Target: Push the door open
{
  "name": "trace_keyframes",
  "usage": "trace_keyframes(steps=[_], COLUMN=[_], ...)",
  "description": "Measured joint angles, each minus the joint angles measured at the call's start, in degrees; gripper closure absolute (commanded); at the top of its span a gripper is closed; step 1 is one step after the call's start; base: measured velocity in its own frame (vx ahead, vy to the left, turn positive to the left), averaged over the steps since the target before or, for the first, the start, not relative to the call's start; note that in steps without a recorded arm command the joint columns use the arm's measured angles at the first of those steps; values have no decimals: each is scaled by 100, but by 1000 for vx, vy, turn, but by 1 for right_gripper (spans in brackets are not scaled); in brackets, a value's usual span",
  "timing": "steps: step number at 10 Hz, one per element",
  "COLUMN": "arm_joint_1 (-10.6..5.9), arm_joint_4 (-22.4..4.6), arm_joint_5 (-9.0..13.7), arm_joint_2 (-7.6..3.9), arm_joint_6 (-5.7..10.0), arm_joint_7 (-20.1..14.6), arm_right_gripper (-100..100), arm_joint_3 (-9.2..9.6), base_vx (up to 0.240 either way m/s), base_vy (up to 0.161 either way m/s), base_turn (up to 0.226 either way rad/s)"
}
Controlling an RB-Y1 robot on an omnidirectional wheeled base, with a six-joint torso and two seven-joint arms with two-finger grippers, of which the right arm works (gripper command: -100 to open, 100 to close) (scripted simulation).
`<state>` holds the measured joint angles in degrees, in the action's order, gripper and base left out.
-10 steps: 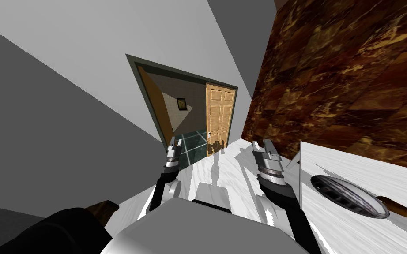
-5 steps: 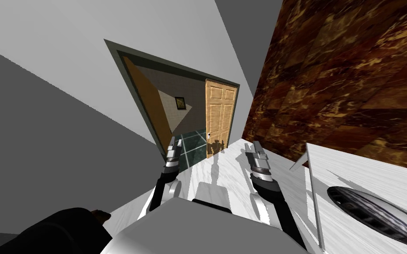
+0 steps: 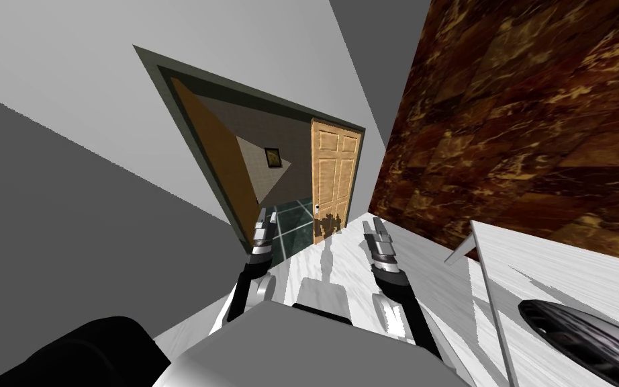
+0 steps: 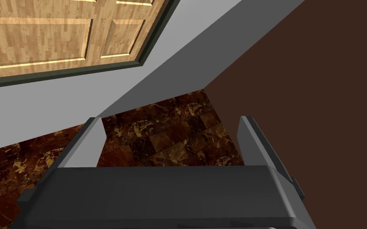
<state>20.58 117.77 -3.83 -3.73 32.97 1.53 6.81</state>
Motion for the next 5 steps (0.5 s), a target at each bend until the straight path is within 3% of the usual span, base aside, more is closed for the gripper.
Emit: trace_keyframes(steps=[5], arm_joint_1=[-168], arm_joint_4=[-574], arm_joint_5=[42], arm_joint_2=[-80], arm_joint_6=[117], arm_joint_7=[-78], arm_right_gripper=[-100], arm_joint_3=[304], base_vx=[101], base_vy=[2], base_turn=[-8])
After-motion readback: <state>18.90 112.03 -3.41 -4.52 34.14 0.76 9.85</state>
